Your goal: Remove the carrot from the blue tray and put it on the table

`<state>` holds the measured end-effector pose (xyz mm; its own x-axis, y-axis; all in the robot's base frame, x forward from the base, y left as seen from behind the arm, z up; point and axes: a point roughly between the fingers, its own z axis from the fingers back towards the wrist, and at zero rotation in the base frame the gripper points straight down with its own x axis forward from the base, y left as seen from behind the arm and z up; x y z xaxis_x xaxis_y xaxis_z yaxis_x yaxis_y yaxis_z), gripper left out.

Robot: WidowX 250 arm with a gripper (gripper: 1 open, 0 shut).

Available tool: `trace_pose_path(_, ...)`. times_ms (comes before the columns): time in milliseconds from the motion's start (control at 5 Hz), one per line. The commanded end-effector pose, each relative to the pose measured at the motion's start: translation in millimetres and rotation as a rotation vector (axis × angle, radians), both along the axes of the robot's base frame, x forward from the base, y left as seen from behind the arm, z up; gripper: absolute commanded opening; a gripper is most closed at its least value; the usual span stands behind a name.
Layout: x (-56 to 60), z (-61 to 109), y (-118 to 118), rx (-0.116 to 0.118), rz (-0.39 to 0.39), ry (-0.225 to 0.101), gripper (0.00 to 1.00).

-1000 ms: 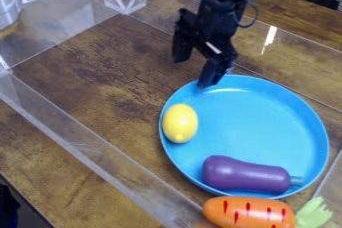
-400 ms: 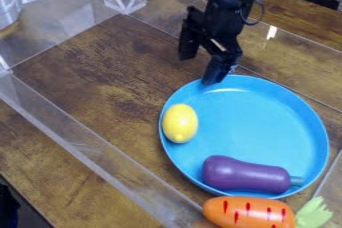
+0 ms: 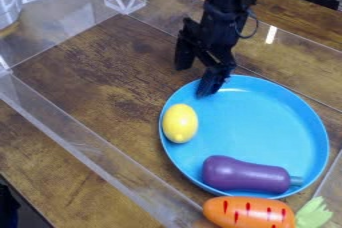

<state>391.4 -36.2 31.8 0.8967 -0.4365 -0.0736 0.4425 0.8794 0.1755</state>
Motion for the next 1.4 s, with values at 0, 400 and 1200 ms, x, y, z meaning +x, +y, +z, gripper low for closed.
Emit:
trace_pose_path(0, 12.1, 15.9, 6.7, 0.0, -0.038, -0.06, 1.0)
trace_pose_path(400, 25.2, -3.6, 17.3, 0.006, -0.105, -0.041, 1.0)
trace_pose_path(1200, 14.1, -20.0, 25.2, -0.001, -0.043, 0.02, 1.0)
